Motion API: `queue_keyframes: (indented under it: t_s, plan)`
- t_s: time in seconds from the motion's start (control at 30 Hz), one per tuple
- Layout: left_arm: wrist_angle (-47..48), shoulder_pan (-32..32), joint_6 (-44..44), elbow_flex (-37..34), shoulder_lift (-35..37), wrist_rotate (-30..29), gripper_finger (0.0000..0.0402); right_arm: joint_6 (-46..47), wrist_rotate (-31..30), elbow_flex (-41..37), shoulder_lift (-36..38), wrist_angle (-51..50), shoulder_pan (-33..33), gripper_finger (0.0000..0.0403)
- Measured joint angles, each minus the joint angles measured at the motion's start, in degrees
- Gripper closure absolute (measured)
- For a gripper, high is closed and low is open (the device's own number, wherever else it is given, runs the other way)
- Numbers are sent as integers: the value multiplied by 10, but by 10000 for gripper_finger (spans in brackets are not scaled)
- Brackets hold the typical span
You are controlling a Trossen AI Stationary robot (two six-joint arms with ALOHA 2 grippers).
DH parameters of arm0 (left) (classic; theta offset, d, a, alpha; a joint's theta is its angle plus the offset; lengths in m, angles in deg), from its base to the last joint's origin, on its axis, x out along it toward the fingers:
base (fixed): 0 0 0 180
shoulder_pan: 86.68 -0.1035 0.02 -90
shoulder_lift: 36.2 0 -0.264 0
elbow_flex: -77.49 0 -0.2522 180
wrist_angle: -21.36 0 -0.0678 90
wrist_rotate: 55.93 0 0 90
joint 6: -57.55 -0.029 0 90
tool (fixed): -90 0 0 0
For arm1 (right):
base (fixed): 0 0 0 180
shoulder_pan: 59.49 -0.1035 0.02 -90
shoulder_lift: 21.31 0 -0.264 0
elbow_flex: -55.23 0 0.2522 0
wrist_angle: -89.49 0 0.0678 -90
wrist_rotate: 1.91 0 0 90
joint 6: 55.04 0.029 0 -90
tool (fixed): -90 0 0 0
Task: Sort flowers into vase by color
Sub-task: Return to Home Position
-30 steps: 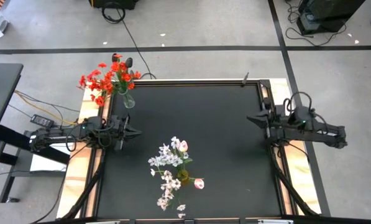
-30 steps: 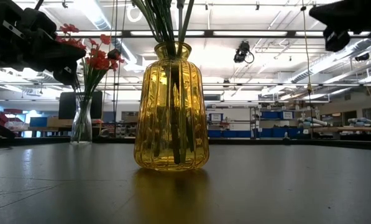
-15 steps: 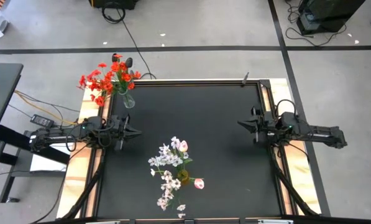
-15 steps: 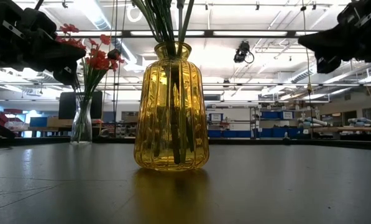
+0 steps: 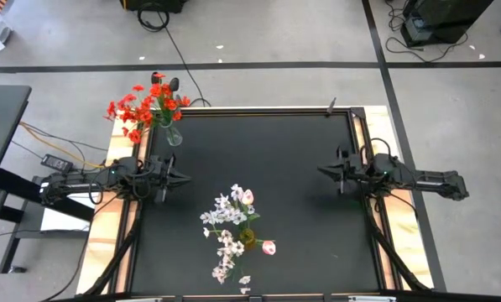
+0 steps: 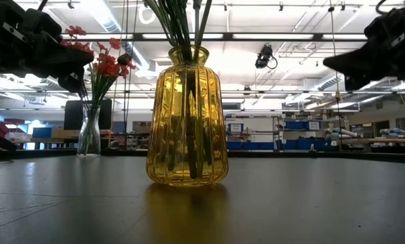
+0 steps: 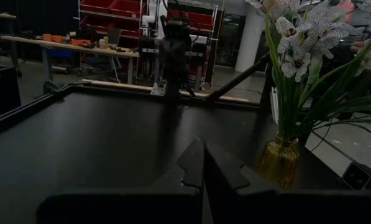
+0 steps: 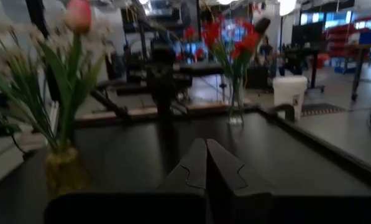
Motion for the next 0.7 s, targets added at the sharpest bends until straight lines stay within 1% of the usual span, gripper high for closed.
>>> queue_keyframes:
  t_s: [0.07,0.37,0.6,0.7]
  plan:
    - [0,0,0,0,0,0,388,2,5,0,0,-23,1,396]
    - [0,0,0,0,0,0,388,5,6,0,-4,-24,1,395]
    - [0,0,0,0,0,0,388,45,6,0,-9,-24,1,365]
    - [0,0,0,0,0,0,388,58,6,0,-9,-24,1,362]
